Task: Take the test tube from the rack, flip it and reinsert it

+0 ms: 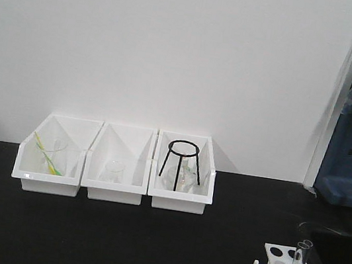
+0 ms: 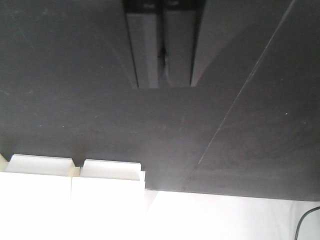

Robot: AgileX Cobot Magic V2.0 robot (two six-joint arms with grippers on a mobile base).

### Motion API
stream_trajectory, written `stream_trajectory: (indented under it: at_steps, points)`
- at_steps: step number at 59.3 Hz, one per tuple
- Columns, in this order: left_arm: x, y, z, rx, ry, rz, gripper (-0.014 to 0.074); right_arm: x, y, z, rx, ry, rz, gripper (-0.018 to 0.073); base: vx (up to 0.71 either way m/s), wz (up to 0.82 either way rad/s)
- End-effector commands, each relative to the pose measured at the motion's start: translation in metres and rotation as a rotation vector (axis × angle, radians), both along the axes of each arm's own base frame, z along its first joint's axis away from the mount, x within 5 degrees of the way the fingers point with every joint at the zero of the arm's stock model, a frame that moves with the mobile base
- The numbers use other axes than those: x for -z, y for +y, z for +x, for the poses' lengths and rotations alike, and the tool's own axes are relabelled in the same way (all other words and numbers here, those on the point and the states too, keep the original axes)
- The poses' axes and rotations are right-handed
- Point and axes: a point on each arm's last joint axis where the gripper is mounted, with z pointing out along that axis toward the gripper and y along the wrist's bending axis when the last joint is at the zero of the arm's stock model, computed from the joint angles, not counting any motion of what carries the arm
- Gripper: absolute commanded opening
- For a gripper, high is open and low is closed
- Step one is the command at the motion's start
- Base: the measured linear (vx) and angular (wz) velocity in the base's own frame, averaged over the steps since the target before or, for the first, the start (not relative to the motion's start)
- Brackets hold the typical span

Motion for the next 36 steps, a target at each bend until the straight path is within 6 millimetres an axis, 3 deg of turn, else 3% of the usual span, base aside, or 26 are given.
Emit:
stream_trajectory:
  at_steps: [1,24,31,36]
  points:
    - [-0.007,0.0,0.001,0.002,-0.08,0.007,-0.0006,-0.007,0.001,-0.001,-0.005,-0.086,-0.008,-0.0012,0.06,0.01]
    - [-0.007,0.0,0.001,0.002,-0.08,0.007,-0.0006,-0.013,0.001,-0.002,-0.007,-0.132,-0.014,-0.0012,0.02,0.0]
    - [-0.007,0.0,0.001,0.002,-0.08,0.007,-0.0006,-0.042,0.002,-0.009,-0.028,-0.329,0.042,-0.0012,0.0,0.0]
    - [-0.007,0.0,0.001,0.002,-0.08,0.007,-0.0006,-0.088,0.002,-0.021,-0.032,-0.462,0.042,-0.0012,0.0,0.0]
